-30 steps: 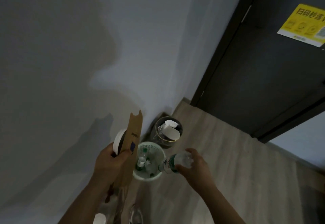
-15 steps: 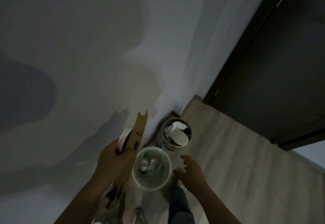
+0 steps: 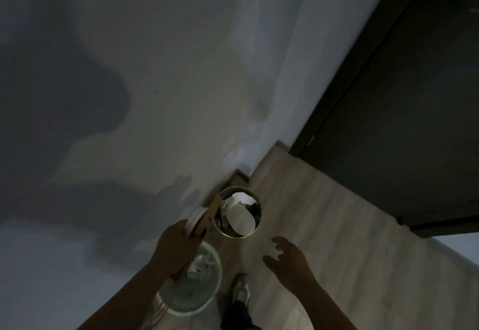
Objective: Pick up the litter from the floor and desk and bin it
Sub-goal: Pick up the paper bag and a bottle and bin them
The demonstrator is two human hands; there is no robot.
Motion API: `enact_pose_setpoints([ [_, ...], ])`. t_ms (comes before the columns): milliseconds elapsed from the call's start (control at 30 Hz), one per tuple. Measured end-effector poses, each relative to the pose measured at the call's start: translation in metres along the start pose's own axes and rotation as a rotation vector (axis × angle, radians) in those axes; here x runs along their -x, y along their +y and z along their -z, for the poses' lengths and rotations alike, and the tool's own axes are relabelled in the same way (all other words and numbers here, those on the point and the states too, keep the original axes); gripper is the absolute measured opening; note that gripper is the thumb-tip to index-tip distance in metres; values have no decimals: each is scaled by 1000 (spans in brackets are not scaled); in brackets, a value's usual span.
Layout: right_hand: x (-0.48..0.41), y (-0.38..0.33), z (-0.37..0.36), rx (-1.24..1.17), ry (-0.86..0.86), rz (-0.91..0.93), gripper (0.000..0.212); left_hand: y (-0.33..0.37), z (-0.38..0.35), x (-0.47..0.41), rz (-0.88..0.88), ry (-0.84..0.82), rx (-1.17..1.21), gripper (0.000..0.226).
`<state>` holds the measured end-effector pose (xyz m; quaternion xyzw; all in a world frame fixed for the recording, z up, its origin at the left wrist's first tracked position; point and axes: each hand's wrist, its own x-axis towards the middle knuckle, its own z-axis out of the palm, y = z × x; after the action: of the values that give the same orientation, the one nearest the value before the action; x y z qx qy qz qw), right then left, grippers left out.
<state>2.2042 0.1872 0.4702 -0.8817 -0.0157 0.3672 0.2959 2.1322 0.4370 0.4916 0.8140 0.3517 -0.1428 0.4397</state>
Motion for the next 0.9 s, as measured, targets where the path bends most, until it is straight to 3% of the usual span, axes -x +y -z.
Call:
enact_pose_setpoints([
  [133, -52, 25, 21, 15, -26, -23, 54, 16, -49, -66, -27, -38, -101, 19],
  [200, -77, 37, 27, 4, -31, -44, 55, 23, -71, -97, -32, -65, -156, 10],
  [300, -118, 58, 32, -22, -19, -68, 55, 24, -110, -147, -10, -108, -164, 24],
  [400, -158, 81, 29, -33, -13, -81, 55, 17, -152, -192, 15, -130, -184, 24],
  [633, -247, 139, -1, -43, -4, -101, 53, -23, -233, -288, 74, -184, -314, 46],
  [900, -313, 197, -55, -10, -30, -121, 55, -71, -301, -370, 161, -96, -344, 61],
])
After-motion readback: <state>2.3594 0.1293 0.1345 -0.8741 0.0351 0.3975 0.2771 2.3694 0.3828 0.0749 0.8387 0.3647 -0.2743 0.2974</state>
